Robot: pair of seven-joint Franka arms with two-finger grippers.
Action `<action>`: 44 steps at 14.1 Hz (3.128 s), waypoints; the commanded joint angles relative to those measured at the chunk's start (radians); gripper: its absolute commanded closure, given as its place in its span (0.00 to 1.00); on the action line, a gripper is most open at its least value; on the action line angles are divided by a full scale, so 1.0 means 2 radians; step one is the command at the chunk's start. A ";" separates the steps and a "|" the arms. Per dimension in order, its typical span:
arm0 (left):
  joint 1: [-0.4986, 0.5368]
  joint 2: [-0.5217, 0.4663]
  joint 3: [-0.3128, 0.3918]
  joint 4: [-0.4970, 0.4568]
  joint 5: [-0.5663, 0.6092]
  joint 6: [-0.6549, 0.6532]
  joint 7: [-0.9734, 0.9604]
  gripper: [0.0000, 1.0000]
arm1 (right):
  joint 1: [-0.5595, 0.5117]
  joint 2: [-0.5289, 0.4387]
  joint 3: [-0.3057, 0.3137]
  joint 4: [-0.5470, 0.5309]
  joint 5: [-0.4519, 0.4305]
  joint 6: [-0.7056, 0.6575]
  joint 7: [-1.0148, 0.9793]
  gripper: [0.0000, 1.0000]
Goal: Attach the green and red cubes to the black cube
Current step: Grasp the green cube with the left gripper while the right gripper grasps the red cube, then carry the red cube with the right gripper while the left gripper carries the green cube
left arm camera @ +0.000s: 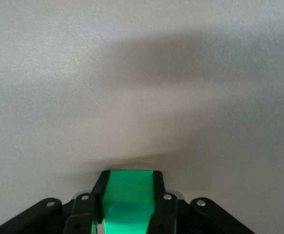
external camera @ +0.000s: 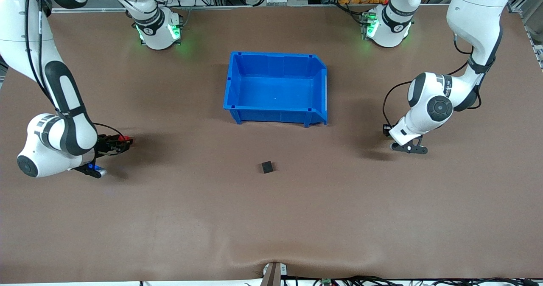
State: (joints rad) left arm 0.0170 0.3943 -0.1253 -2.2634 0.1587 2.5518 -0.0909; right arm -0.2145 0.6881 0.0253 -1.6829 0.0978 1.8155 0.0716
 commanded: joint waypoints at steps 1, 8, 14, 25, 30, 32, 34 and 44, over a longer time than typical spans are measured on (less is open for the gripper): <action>0.000 -0.002 -0.001 0.023 0.000 -0.002 -0.062 1.00 | -0.001 -0.007 0.000 -0.015 -0.022 0.014 0.006 0.63; -0.001 -0.003 -0.011 0.126 0.000 -0.097 -0.247 1.00 | 0.000 -0.013 0.066 0.050 0.002 -0.073 0.200 1.00; -0.003 0.000 -0.029 0.172 -0.048 -0.133 -0.439 1.00 | 0.047 -0.012 0.128 0.078 0.160 -0.007 0.452 1.00; -0.071 0.087 -0.041 0.281 -0.083 -0.133 -0.819 1.00 | 0.217 0.080 0.132 0.096 0.220 0.320 0.658 1.00; -0.076 0.103 -0.041 0.290 -0.085 -0.132 -0.858 1.00 | 0.241 0.117 0.132 0.126 0.224 0.355 0.686 1.00; -0.087 0.113 -0.041 0.297 -0.089 -0.132 -0.881 1.00 | 0.254 0.131 0.129 0.146 0.220 0.356 0.702 1.00; -0.105 0.130 -0.041 0.322 -0.089 -0.132 -0.922 1.00 | 0.258 0.136 0.129 0.146 0.220 0.365 0.704 1.00; -0.134 0.177 -0.041 0.377 -0.089 -0.128 -0.963 1.00 | 0.228 0.102 0.128 0.143 0.194 0.307 0.716 0.00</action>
State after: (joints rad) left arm -0.2490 0.6921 -0.2075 -1.6094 -0.0028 2.3108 -2.0169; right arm 0.2875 0.9370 0.2791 -1.4015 0.5200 2.5265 1.4884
